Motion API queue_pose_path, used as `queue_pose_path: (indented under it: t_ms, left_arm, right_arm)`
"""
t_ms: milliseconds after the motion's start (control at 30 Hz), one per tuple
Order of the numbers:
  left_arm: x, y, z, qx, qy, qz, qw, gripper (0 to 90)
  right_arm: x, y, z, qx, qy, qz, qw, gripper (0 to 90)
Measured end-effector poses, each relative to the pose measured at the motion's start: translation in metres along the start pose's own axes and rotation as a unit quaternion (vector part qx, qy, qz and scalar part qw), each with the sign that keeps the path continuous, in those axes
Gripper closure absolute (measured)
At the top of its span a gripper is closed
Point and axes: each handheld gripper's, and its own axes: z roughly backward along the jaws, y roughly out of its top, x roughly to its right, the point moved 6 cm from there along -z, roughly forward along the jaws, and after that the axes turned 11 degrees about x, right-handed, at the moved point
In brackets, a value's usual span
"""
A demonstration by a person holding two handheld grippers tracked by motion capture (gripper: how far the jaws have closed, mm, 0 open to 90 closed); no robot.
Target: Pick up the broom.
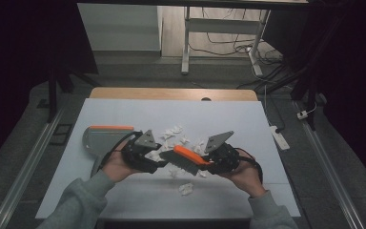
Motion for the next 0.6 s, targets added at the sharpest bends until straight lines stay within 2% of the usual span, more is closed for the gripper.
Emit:
queue_pose_path:
  t_ms: [67,100,167,300,400,467,567,600]
  left_arm:
    - [0.001,-0.011,0.012,0.006,0.033,0.015,0.9993,30.5]
    - [0.001,-0.017,0.018,0.011,0.040,0.024,0.9988,30.5]
    - [0.002,-0.030,0.029,0.017,0.053,0.037,0.9978,30.3]
    - [0.001,-0.056,0.045,0.018,0.084,0.046,0.9953,29.1]
    - [-0.001,-0.071,0.055,0.029,0.091,0.065,0.9933,29.2]
    - [-0.004,-0.080,0.061,0.037,0.101,0.074,0.9914,29.3]
    - [-0.009,-0.091,0.068,0.053,0.126,0.089,0.9867,29.6]
    - [-0.010,-0.094,0.069,0.057,0.128,0.096,0.9855,30.0]
  right_arm:
    - [0.005,-0.002,0.003,0.003,-0.011,-0.012,0.9999,68.7]
    - [0.007,-0.003,0.004,0.006,-0.016,-0.017,0.9997,68.7]
    - [0.012,-0.004,0.005,0.010,-0.024,-0.027,0.9993,68.7]
    - [0.018,-0.005,0.009,0.012,-0.036,-0.034,0.9987,68.8]
    - [0.024,-0.008,0.012,0.014,-0.043,-0.047,0.9978,68.8]
    - [0.027,-0.010,0.013,0.018,-0.048,-0.054,0.9972,68.9]
    - [0.034,-0.011,0.019,0.028,-0.061,-0.068,0.9954,68.8]
    - [0.037,-0.012,0.021,0.031,-0.067,-0.071,0.9947,68.8]
